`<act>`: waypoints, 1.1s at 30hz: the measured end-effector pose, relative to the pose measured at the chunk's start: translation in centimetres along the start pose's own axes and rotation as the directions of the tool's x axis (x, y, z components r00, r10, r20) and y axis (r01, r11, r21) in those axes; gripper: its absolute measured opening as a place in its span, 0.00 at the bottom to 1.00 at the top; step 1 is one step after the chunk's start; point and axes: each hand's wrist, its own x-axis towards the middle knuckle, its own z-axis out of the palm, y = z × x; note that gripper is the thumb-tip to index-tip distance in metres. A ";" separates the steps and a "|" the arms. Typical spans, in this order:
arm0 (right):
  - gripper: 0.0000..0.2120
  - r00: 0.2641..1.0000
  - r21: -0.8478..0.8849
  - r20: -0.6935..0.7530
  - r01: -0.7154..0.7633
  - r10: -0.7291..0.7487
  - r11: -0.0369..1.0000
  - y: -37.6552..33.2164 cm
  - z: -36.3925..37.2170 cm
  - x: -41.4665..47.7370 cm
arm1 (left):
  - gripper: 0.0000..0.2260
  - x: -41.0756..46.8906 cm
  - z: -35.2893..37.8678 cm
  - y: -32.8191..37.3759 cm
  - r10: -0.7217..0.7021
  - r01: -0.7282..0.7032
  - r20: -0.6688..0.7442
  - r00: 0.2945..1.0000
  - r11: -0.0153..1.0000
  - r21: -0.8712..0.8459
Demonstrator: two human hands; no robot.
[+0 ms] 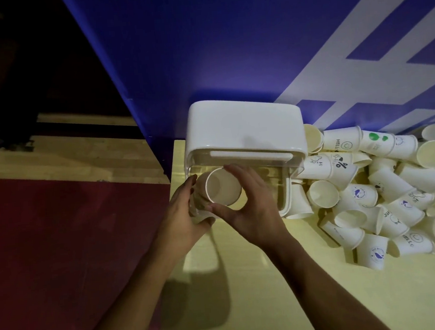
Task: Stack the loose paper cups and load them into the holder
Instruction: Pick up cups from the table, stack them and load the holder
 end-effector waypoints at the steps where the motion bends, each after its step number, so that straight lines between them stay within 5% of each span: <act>1: 0.36 1.000 -0.004 0.006 -0.009 0.009 1.000 0.1 0.2 0.1 | 0.39 -0.1 -0.4 -0.3 0.003 -0.003 0.007 1.000 1.000 0.010; 10: 0.34 0.999 -0.098 -0.021 0.043 -0.045 0.994 0.4 0.8 0.1 | 0.25 0.3 -1.1 -0.6 0.038 -0.040 0.066 0.997 0.999 0.035; 18: 0.35 0.999 -0.216 0.015 0.045 -0.043 0.975 1.9 2.1 0.2 | 0.25 0.3 -0.3 -1.0 0.031 -0.037 0.077 0.997 0.996 0.082; 27: 0.38 0.991 -0.067 0.049 -0.120 0.123 0.991 2.9 3.3 0.5 | 0.21 0.1 -0.3 -0.4 -0.073 0.075 0.046 0.996 0.996 -0.049; 33: 0.54 0.946 -0.002 0.104 -0.307 0.306 0.952 3.6 2.9 -0.5 | 0.11 0.4 0.4 0.4 -0.182 0.180 -0.013 0.983 0.979 -0.091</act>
